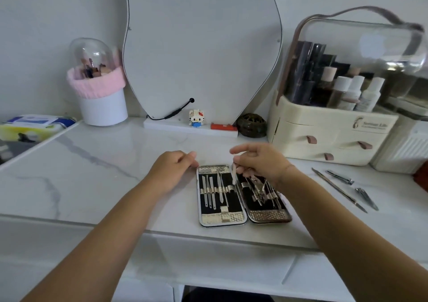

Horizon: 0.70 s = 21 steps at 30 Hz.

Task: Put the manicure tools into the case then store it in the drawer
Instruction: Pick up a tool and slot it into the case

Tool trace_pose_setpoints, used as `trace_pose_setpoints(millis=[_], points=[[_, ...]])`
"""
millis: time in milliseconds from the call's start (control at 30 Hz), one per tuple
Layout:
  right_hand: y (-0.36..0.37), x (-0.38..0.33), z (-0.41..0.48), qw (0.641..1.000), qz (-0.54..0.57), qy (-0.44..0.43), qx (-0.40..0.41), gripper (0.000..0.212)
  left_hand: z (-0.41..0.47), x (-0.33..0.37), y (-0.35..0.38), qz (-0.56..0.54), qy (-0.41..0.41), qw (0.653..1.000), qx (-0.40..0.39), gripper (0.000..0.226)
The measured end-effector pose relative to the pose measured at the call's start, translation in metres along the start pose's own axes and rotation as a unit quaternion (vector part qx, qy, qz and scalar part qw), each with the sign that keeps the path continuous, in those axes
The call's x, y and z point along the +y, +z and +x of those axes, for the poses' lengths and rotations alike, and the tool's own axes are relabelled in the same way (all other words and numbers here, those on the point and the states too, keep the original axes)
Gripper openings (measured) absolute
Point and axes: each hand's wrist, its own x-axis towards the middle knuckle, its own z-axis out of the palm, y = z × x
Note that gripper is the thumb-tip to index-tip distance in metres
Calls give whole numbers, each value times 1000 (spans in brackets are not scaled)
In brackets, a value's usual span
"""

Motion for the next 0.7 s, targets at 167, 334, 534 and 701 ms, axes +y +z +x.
trace_pose_setpoints(millis=[167, 334, 534, 701], points=[[44, -9, 24, 999, -27, 1, -28, 20, 0, 1, 0, 9, 11, 1000, 4, 35], [59, -6, 38, 995, -96, 12, -23, 12, 1, 0, 0, 17, 15, 1000, 4, 36], [58, -4, 45, 976, -206, -15, -64, 8, 2, -1, 0, 31, 17, 999, 7, 38], [52, -3, 44, 950, -293, -73, -78, 18, 1, 0, -1, 38, 22, 999, 3, 39]])
